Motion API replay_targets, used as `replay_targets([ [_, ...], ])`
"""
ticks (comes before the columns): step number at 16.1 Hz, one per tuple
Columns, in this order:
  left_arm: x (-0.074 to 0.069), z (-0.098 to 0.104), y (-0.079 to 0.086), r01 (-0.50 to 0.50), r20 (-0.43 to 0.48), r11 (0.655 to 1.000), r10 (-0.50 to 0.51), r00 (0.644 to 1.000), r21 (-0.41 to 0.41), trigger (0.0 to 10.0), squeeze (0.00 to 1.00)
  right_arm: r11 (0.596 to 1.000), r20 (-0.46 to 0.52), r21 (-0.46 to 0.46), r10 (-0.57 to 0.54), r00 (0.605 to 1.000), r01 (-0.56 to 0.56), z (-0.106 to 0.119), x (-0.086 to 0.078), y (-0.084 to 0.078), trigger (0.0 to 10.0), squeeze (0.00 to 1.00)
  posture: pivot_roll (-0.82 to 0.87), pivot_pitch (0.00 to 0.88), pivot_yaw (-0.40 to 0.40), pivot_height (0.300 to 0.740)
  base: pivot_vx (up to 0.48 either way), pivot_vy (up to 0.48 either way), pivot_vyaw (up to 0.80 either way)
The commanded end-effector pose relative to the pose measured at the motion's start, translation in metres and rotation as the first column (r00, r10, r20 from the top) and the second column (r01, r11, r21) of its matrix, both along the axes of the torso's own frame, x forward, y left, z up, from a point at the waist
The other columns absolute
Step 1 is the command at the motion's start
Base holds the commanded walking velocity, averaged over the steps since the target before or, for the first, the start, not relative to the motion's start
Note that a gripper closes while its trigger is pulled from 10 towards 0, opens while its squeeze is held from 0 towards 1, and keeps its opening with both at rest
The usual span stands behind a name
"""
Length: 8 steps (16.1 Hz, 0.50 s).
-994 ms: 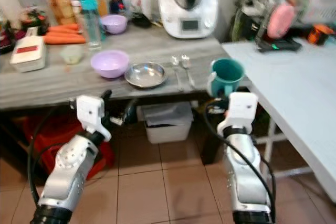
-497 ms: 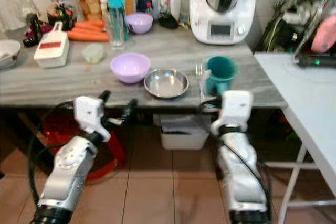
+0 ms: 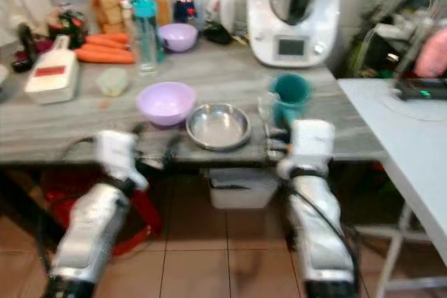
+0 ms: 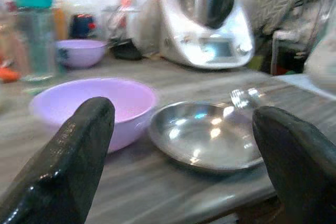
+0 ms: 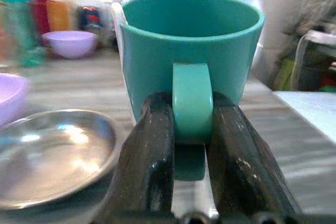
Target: Setting the table
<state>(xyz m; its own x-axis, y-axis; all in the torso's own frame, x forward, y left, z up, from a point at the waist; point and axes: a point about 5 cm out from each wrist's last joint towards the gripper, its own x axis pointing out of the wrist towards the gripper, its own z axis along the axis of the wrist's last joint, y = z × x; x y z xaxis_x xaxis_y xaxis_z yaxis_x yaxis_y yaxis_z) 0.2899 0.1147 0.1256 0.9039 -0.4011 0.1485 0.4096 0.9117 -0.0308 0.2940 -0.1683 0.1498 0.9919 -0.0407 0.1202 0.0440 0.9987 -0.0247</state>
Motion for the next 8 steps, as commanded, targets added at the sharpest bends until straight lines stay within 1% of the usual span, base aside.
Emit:
replay_targets([
  [1,0.001,0.0032,0.0105,-0.029,0.014,0.999,0.028,1.0,0.021,10.0,0.0,1.0,0.043,0.006,0.023,0.999,-0.024,0.0097,0.0013,0.0075,10.0,0.0,-0.03,0.0,-0.045,0.74,0.315,0.0,0.0],
  [7,0.0005,0.0052,0.0115,-0.032,0.015,0.999,0.032,0.999,0.015,10.0,0.0,1.0,0.049,-0.005,0.028,0.998,-0.027,0.0112,0.0016,0.0077,10.0,0.0,-0.04,0.0,-0.044,0.74,0.306,0.0,0.0],
  [8,-0.0001,0.0066,0.0121,-0.032,0.019,0.999,0.032,0.999,0.004,10.0,0.0,1.0,0.049,-0.006,0.028,0.998,-0.027,0.0112,0.0017,0.0077,10.0,0.0,-0.04,0.0,-0.044,0.74,0.0,0.0,0.0],
])
